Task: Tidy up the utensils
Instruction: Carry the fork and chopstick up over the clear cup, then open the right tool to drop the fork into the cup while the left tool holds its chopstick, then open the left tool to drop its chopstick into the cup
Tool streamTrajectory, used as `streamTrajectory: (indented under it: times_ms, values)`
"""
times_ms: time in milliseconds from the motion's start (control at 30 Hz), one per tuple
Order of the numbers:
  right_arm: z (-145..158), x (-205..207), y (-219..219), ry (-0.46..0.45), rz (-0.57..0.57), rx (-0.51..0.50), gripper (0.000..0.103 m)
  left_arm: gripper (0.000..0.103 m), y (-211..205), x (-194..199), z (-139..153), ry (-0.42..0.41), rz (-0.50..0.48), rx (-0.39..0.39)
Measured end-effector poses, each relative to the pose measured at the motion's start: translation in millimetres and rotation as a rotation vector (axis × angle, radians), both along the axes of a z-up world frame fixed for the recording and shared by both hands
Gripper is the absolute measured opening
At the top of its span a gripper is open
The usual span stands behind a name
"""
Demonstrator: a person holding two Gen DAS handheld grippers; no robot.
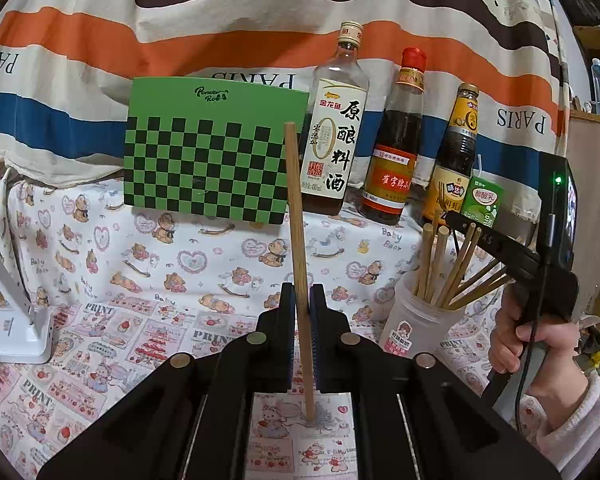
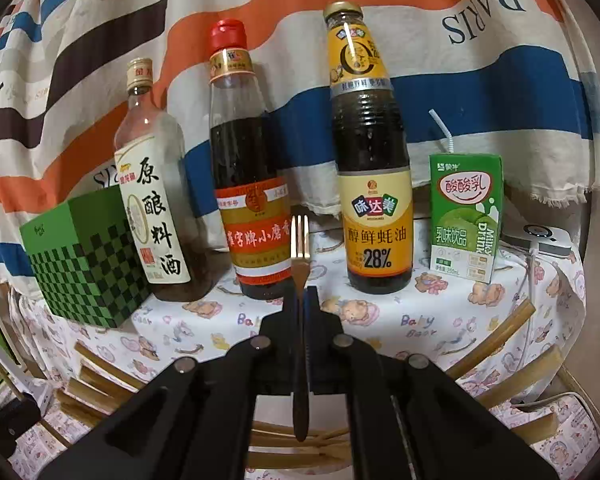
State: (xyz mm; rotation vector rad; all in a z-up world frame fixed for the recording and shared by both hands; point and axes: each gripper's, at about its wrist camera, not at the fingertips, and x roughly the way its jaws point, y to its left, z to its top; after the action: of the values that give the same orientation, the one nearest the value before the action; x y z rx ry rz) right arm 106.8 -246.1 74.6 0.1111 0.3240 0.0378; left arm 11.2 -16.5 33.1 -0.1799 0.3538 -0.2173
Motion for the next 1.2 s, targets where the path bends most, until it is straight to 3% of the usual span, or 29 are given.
streamTrajectory:
  times_ms: [300,467,533,600,667,733,867,933,1100,1200]
  values:
    - [-1,-4,0,0.016,0.024,0.011,0.004,0.006,6,3,-1,0.017,0.007,-0.030]
    - [6,-33,-9,0.006,0.062,0.065,0.004,0.006,3,1,0,0.011,-0.003,-0.024]
    - [7,-50,-10,-0.008,0.073,0.066,0.011,0.005,0,-3,2,-0.006,-0.006,-0.013]
    - [4,-72,-14,-0.019,0.075,0.090,0.032,0.005,-2,-8,6,-0.030,-0.016,-0.012]
    - [-4,-88,-20,-0.002,0.088,0.121,0.033,0.005,-5,-15,11,-0.072,-0.043,-0.018]
    - [-15,-96,-24,0.030,0.092,0.133,0.034,0.005,-10,-14,14,-0.078,-0.067,-0.030]
    - [-39,-94,-33,0.115,0.076,0.132,0.048,0.005,-26,-5,26,-0.066,-0.089,-0.041]
    - [-46,-83,-35,0.212,0.024,0.069,0.049,0.005,-36,-8,36,-0.099,-0.115,-0.030]
    - [-57,-68,-57,0.371,0.019,0.159,0.052,0.005,-56,-22,67,-0.185,-0.161,-0.007]
    - [-60,-65,-59,0.425,0.010,0.130,0.055,0.005,-66,-27,84,-0.223,-0.174,-0.023]
